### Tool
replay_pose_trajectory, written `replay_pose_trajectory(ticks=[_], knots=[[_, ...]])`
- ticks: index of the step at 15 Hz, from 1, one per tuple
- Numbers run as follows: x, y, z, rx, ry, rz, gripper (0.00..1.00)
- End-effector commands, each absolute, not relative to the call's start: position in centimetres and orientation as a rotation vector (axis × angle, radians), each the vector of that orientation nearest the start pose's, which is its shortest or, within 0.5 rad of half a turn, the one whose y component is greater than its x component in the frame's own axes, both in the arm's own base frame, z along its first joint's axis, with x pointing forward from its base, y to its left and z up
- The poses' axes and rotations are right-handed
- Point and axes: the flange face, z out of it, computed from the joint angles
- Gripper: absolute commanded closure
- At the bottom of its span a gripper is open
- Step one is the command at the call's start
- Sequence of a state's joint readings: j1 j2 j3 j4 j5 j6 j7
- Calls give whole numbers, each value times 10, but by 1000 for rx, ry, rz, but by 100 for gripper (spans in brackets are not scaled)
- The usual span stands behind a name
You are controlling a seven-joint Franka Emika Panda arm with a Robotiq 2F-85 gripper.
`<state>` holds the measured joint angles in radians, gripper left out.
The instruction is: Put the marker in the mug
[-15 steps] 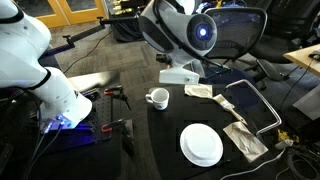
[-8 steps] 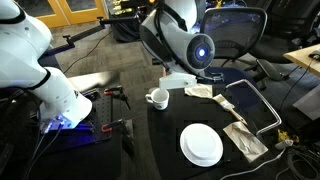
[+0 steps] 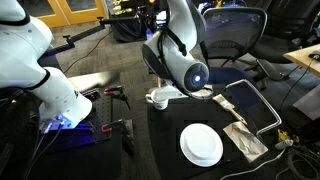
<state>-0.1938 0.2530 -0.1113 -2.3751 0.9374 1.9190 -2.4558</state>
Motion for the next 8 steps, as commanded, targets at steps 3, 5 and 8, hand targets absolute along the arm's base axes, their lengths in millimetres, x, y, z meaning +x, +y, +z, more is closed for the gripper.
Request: replay_pose_trajectory(ticks=[3, 5, 8], knots=[[436, -93, 173, -1673, -1499, -745, 95], [434, -97, 162, -1671, -1487, -765, 95], [431, -103, 143, -1658, -1483, -776, 95]])
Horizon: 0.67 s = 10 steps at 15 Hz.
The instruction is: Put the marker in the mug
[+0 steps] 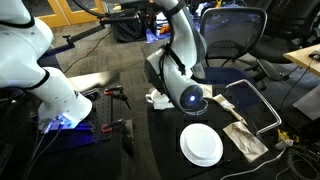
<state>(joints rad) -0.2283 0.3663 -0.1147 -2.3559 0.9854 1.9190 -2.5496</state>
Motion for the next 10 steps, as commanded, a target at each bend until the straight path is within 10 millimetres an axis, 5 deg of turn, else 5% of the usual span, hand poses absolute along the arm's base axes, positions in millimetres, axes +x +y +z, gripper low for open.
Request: replay_pose_trajectory(ticks=[1, 6, 7, 10], knots=[[430, -104, 136, -1657, -1483, -777, 95], [439, -108, 123, -1649, -1464, -783, 95], [440, -108, 121, -1649, -1460, -789, 56], [442, -110, 120, -1647, -1461, -799, 41]])
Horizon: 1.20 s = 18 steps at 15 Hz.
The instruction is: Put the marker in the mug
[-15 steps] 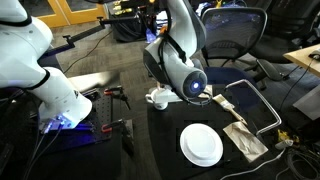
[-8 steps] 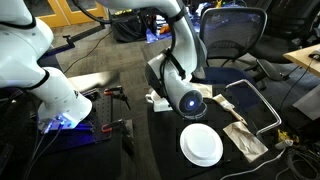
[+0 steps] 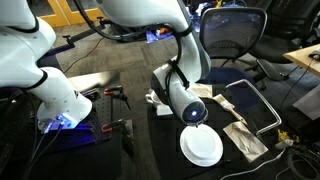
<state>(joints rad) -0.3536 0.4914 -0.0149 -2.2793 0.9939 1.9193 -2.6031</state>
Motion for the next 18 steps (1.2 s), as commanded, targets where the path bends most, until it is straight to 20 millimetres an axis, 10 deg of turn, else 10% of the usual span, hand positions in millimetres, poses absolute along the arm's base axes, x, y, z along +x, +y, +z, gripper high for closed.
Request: replay_pose_trajectory(ticks=[1, 6, 18], knots=[[441, -110, 120, -1647, -1465, -797, 34], [433, -100, 141, -1670, -1530, -774, 0], [427, -64, 255, -1818, -1734, -695, 0]])
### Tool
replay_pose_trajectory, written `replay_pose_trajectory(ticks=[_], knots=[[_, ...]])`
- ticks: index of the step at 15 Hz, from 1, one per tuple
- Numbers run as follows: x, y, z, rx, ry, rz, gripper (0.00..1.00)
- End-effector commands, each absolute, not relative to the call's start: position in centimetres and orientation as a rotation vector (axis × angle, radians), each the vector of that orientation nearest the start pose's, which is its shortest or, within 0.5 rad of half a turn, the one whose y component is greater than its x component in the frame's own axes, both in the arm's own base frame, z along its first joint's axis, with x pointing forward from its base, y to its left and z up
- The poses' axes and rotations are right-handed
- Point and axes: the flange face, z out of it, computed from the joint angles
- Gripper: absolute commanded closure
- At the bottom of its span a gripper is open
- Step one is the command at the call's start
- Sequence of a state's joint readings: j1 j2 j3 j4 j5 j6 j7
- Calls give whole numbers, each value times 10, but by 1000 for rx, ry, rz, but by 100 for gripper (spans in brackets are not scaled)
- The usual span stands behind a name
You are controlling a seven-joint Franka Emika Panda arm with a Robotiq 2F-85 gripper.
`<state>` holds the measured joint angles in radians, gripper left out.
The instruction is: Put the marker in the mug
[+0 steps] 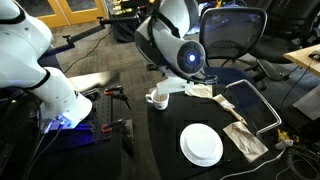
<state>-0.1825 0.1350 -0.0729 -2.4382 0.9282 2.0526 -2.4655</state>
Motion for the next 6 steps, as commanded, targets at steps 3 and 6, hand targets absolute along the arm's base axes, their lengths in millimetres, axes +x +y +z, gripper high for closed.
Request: replay_pose_trajectory(ticks=[3, 6], knots=[[425, -60, 268, -1852, -1734, -663, 0], [431, -61, 262, -1812, -1727, -676, 0]])
